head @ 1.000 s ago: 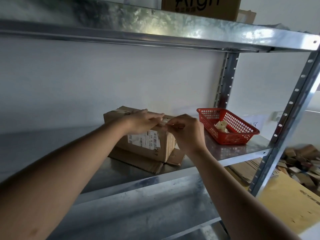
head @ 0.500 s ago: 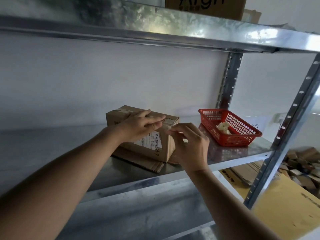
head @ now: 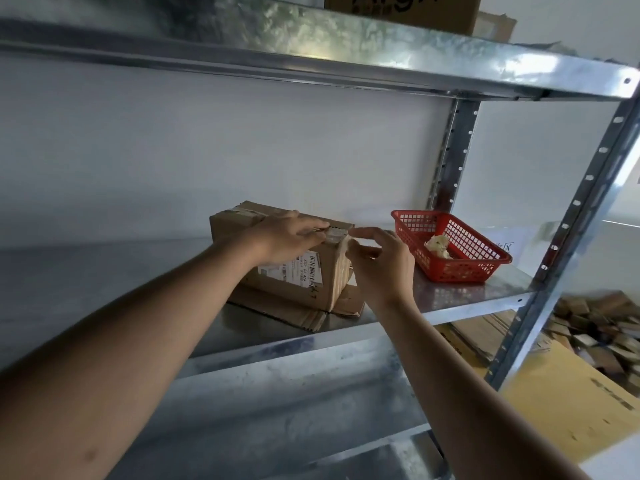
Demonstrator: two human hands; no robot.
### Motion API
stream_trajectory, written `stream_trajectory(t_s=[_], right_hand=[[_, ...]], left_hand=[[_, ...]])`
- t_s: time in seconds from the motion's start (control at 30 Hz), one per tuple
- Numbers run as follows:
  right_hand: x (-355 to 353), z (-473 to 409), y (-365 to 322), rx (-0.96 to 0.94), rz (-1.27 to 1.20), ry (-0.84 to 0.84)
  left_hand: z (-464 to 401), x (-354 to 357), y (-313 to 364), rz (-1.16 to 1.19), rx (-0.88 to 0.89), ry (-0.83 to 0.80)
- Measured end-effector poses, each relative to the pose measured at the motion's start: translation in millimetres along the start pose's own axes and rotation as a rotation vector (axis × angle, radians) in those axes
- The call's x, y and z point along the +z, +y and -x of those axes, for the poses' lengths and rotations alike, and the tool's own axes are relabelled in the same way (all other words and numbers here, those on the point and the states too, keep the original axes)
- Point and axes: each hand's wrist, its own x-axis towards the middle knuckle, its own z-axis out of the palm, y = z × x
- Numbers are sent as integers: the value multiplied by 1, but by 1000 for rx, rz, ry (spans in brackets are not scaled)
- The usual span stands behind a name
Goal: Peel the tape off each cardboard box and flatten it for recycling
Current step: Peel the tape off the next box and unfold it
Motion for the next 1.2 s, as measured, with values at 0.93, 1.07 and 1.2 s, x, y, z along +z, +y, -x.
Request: stream_trajectory(t_s=[0.93, 1.07, 1.2], right_hand=[[-110, -87, 90, -127, 18, -77], [-130, -109, 118, -100, 99, -118], [-135, -120, 137, -68, 204, -208]], left_hand=[[-59, 43, 137, -41, -119, -8], [-63, 42, 149, 43, -157, -19], [-61, 44, 159, 72, -140, -41]])
